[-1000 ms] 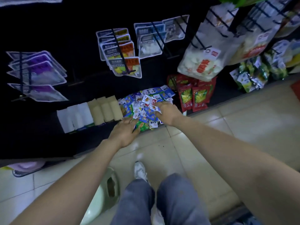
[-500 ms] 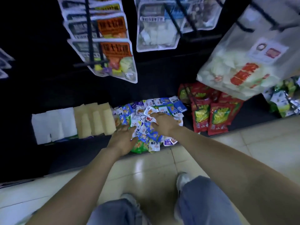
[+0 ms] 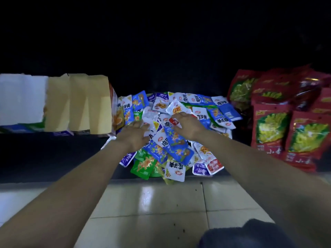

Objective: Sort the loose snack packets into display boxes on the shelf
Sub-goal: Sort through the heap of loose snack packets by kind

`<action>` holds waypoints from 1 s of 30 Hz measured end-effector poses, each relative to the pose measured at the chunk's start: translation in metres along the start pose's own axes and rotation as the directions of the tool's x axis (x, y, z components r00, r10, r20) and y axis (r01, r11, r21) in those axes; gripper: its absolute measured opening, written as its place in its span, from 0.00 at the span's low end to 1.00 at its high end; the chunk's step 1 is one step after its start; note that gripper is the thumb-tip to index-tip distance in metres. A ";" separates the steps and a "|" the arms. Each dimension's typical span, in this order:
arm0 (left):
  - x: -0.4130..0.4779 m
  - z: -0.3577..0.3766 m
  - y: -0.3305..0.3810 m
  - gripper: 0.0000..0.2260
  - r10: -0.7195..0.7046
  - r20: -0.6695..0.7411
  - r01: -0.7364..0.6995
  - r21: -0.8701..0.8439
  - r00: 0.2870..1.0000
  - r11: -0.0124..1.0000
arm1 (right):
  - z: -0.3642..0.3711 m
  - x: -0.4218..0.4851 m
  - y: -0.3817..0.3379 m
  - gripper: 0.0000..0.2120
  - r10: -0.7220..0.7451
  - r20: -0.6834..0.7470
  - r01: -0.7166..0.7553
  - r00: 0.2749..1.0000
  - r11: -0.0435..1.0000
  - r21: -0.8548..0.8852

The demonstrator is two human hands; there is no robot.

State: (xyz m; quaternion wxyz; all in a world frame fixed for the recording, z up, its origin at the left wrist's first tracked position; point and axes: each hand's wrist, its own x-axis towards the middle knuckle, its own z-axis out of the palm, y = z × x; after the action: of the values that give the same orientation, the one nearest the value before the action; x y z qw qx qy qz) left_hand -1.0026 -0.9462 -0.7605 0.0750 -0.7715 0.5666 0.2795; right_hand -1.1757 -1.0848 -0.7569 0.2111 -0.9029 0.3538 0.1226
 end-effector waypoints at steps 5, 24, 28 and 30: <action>0.015 0.031 0.000 0.31 0.003 0.011 -0.003 -0.022 1.000 1.000 | 0.037 0.006 0.010 0.40 -0.031 0.116 0.042 0.993 0.995 -0.094; 0.005 0.050 0.008 0.42 -0.343 -0.229 0.272 -0.291 0.911 0.917 | 0.058 -0.015 0.028 0.17 0.027 -0.354 0.054 0.935 0.975 0.216; 0.005 0.048 0.004 0.32 -0.483 -0.202 0.273 -0.616 0.852 0.739 | 0.051 -0.020 0.029 0.21 -0.029 -0.442 0.163 0.897 0.949 0.271; 0.004 0.042 0.003 0.25 -0.541 -0.200 0.168 -0.816 0.817 0.553 | 0.051 -0.021 0.023 0.23 -0.137 -0.450 0.258 0.882 0.941 0.220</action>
State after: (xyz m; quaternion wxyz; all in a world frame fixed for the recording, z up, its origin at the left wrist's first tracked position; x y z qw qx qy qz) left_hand -1.0193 -0.9321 -0.7968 -0.3301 -0.8695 0.2211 0.2935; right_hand -1.2106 -1.0640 -0.8010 0.2622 -0.9013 0.3101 -0.1510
